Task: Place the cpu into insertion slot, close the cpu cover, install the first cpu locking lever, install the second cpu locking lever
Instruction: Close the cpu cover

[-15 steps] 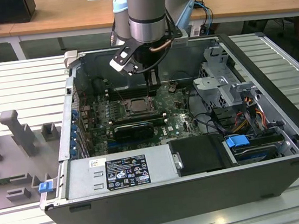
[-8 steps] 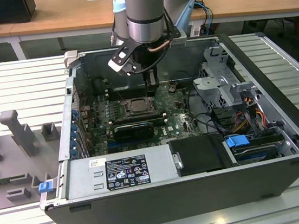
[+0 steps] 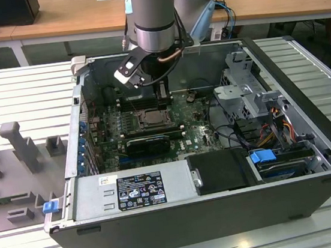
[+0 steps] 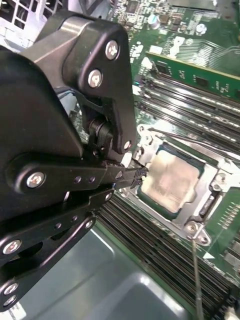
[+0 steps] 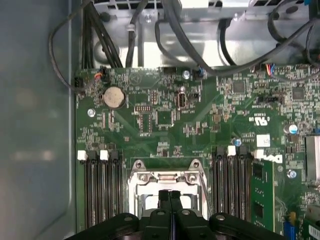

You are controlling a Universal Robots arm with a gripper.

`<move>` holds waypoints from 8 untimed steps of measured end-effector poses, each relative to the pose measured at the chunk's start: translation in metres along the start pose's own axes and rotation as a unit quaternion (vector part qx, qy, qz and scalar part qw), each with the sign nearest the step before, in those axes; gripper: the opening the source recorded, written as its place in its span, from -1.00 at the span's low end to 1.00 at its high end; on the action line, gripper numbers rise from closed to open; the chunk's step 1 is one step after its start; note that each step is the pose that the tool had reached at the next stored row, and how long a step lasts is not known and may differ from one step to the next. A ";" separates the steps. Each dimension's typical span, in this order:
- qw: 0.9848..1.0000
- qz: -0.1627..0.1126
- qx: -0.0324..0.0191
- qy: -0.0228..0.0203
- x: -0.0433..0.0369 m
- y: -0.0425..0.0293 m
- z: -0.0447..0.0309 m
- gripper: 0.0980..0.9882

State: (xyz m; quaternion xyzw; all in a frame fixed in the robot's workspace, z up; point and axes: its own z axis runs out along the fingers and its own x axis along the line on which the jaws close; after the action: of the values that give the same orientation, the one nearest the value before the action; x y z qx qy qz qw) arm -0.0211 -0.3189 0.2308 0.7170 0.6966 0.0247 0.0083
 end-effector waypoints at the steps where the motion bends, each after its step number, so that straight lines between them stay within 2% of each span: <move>1: 1.000 0.000 0.000 0.000 -0.0001 -0.0015 0.0002 -0.98; 8: 1.000 0.000 0.001 0.002 -0.0004 -0.0134 0.0019 -0.98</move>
State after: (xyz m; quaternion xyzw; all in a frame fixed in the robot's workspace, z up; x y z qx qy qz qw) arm -0.0343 -0.3189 0.2283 0.7171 0.6965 0.0253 0.0061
